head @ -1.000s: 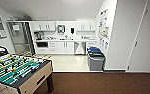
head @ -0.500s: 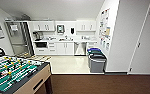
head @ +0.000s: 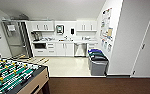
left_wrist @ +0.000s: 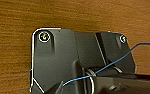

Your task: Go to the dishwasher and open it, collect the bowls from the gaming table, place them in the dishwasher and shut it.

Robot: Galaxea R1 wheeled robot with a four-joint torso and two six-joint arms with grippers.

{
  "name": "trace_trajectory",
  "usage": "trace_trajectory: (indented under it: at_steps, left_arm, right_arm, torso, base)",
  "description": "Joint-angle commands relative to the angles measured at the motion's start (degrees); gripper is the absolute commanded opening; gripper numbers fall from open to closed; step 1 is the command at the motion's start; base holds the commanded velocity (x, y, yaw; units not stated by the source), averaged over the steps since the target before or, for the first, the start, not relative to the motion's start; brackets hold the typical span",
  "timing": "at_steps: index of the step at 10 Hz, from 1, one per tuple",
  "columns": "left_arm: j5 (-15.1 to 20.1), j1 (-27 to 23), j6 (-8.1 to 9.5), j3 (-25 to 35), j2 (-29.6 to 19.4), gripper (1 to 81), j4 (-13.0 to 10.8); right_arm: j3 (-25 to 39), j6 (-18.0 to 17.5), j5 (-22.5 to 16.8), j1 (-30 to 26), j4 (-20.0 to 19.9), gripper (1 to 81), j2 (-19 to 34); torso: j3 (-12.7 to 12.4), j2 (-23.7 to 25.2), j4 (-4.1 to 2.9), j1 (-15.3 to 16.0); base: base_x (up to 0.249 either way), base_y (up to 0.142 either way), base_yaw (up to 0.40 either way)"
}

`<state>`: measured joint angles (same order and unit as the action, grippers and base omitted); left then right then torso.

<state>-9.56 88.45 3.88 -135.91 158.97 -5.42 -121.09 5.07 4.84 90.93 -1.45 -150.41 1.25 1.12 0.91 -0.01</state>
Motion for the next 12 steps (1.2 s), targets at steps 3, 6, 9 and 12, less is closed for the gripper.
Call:
trace_trajectory:
  at_steps: [3, 6, 9, 12]
  left_arm:
    - [2.3, -2.6, -0.19, 0.5, -0.7, 81.1, -1.0]
    - [2.3, -2.6, -0.19, 0.4, -0.7, 81.1, -1.1]
    - [2.2, -2.6, -0.19, 0.5, -0.7, 81.1, -1.1]
    - [2.2, -2.4, -0.27, 0.5, -0.7, 81.1, -1.1]
  right_arm:
    - [2.4, 0.2, -3.0, -2.5, 0.7, 81.1, 1.8]
    - [3.1, 0.3, -2.7, -2.6, 0.8, 81.1, 1.9]
    - [3.1, 0.3, -2.6, -2.5, 0.7, 81.1, 1.9]
    - [3.2, 0.3, -2.7, -2.8, 0.4, 81.1, 1.9]
  torso:
    - [0.0, 0.0, 0.00, 0.0]
    - [0.0, 0.0, 0.00, 0.0]
    - [0.0, 0.0, 0.00, 0.0]
    - [0.0, 0.0, 0.00, 0.1]
  base:
    - [0.275, 0.000, 0.000]
    - [0.275, 0.000, 0.000]
    - [0.275, 0.000, 0.000]
    - [0.276, 0.000, 0.000]
